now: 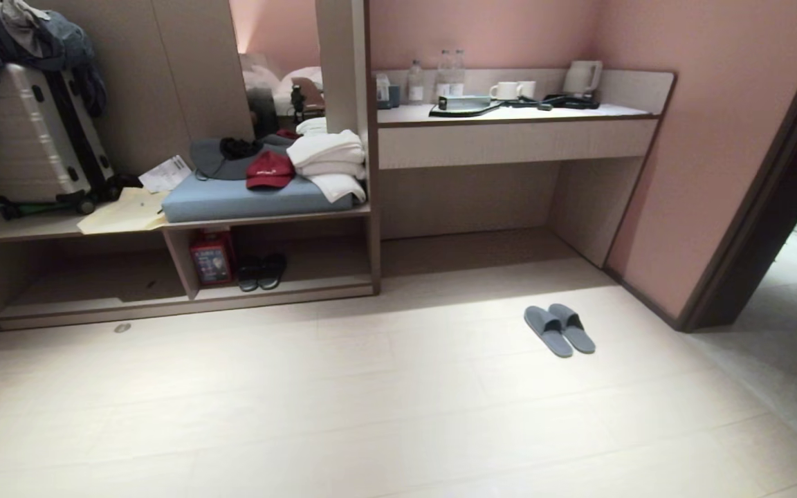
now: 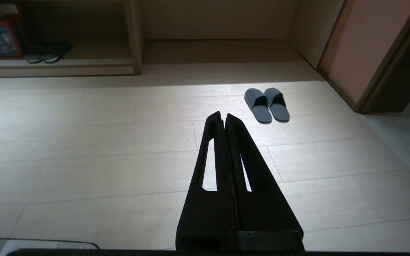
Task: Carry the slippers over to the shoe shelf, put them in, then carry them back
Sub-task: Pick up the slippers on the floor
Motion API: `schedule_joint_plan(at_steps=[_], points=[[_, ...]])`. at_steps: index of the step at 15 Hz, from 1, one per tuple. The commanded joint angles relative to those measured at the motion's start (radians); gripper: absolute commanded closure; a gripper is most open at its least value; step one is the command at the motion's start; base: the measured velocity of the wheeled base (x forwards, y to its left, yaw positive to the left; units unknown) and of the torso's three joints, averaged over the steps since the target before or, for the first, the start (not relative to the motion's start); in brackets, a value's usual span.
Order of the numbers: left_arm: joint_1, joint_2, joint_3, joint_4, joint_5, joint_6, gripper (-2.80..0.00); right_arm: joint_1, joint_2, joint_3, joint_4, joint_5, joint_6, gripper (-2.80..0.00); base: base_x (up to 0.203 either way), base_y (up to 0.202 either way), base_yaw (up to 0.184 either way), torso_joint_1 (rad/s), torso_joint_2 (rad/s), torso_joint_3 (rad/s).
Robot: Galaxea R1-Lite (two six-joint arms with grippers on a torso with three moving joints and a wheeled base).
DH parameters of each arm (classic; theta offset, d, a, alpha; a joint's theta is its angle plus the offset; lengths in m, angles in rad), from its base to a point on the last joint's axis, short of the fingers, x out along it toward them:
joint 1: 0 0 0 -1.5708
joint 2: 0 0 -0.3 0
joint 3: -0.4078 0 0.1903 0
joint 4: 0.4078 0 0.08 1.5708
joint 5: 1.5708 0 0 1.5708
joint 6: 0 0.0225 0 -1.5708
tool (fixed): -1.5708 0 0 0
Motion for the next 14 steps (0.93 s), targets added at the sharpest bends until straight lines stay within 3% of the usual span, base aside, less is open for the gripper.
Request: schedule_joint_plan(at_steps=[1,14], points=[[0.000,0.000,0.002,0.000,0.000,0.001,0.00,0.000,-0.002,0.000,0.000,0.001,0.000,0.00,0.193,0.000,-0.003,0.004,0.00,0.002],[0.000,0.000,0.002,0.000,0.000,-0.001,0.00,0.000,-0.002,0.000,0.000,-0.001,-0.002,0.00,0.196,0.000,-0.001,0.001,0.00,0.002]])
